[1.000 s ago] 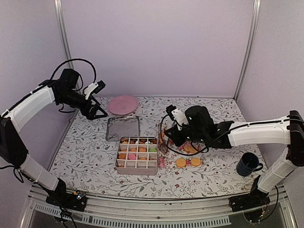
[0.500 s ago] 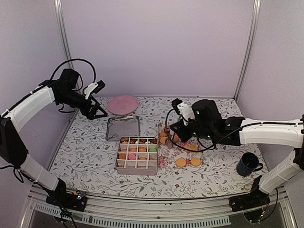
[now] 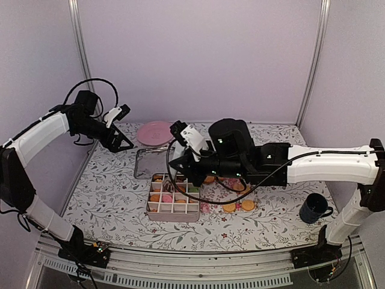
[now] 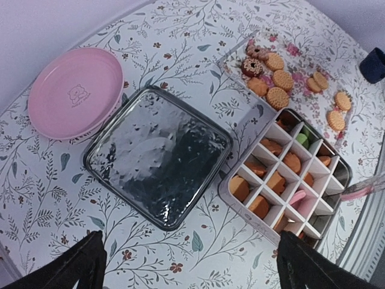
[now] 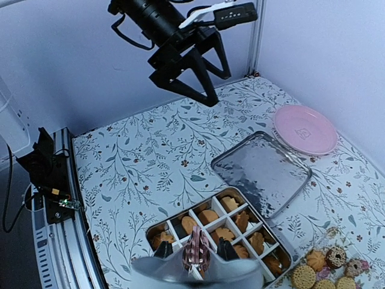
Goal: Pack the cookies
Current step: Place the fake cookies in the empty pocket of the box.
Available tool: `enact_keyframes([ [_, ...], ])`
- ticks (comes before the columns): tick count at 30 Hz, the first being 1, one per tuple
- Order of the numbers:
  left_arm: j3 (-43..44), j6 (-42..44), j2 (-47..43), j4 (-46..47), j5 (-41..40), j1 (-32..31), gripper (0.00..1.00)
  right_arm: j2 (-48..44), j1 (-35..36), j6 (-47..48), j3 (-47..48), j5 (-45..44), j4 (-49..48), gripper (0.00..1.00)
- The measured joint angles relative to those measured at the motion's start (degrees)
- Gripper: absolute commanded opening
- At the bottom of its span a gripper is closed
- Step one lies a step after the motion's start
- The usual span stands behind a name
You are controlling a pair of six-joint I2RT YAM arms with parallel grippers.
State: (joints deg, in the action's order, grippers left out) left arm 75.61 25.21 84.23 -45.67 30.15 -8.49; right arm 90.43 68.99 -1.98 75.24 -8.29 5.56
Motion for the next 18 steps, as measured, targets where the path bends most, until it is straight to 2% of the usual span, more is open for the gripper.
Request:
enact_keyframes([
  [6, -0.8, 0.0, -0.1, 0.2, -0.6, 0.1, 0.99, 8.5, 2.0, -0.2, 3.0, 2.8, -0.7, 0.0],
  [13, -1.3, 0.0, -0.7, 0.6, -0.6, 0.2, 0.99, 11.2, 2.4, -0.4, 3.0, 3.1, -0.4, 0.0],
  [15, -1.4, 0.0, -0.9, 0.7, -0.4, 0.2, 0.99, 11.2, 2.4, -0.4, 3.0, 3.1, -0.7, 0.06],
  [18, -1.4, 0.0, -1.0, 0.9, -0.4, 0.2, 0.99, 11.2, 2.4, -0.4, 3.0, 3.1, -0.6, 0.2],
])
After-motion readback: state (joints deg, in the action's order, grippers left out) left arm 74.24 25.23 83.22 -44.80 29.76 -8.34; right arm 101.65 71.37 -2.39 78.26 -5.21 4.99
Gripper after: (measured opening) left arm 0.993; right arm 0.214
